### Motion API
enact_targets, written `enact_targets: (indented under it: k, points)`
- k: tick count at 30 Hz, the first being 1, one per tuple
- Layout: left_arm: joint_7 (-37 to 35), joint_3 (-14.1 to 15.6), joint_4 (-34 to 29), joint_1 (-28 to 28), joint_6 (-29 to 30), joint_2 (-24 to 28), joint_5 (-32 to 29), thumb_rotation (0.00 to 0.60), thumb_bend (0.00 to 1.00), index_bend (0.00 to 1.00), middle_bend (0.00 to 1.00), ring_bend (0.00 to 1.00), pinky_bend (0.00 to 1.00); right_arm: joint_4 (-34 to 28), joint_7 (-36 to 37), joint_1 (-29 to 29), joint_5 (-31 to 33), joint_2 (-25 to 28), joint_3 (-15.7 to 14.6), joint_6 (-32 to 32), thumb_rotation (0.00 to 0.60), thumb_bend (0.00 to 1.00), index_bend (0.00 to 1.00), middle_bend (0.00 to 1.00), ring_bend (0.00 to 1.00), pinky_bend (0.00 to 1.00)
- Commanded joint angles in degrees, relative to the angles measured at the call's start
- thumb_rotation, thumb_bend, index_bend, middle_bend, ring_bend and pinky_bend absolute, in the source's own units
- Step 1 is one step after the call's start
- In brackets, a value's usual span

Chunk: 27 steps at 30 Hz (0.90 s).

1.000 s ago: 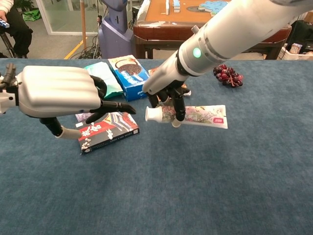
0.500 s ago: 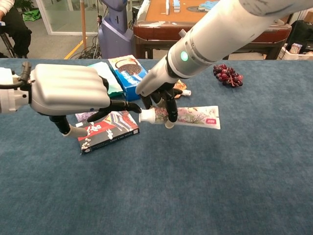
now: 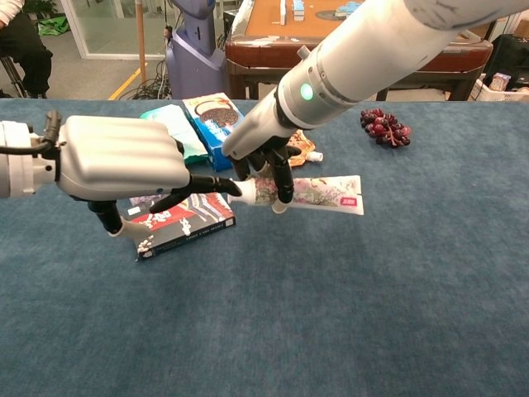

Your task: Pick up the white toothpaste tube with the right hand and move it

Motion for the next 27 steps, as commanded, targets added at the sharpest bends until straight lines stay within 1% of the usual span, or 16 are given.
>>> enact_targets:
  k: [1, 7, 27]
  points:
    - [0.4, 0.3, 0.4, -0.3, 0.4, -0.4, -0.2, 0.6, 0.25, 0.0, 0.58, 0.53, 0.33, -0.2, 0.3, -0.1, -0.5, 0.2, 0.1, 0.1, 0.6, 1.0, 0.98, 0.83, 0.82, 0.66]
    - [1.1, 1.2, 0.9, -0.5, 1.1, -0.2, -0.3, 0.6, 0.25, 0.0, 0.58, 0.54, 0.33, -0.7, 1.2, -0.4, -1.3, 0.6, 0.3, 0.3, 0.6, 1.0, 1.0, 0.84, 0.83, 0.66]
    - [3.6, 3.3, 1.6, -1.2, 1.5, 0.0, -4.0, 0.6, 0.25, 0.0, 0.59, 0.54, 0.35, -0.7, 2.8, -2.0, -4.5, 0.8, 1.1, 0.3, 0.6, 1.0, 1.0, 0.89, 0.87, 0.66]
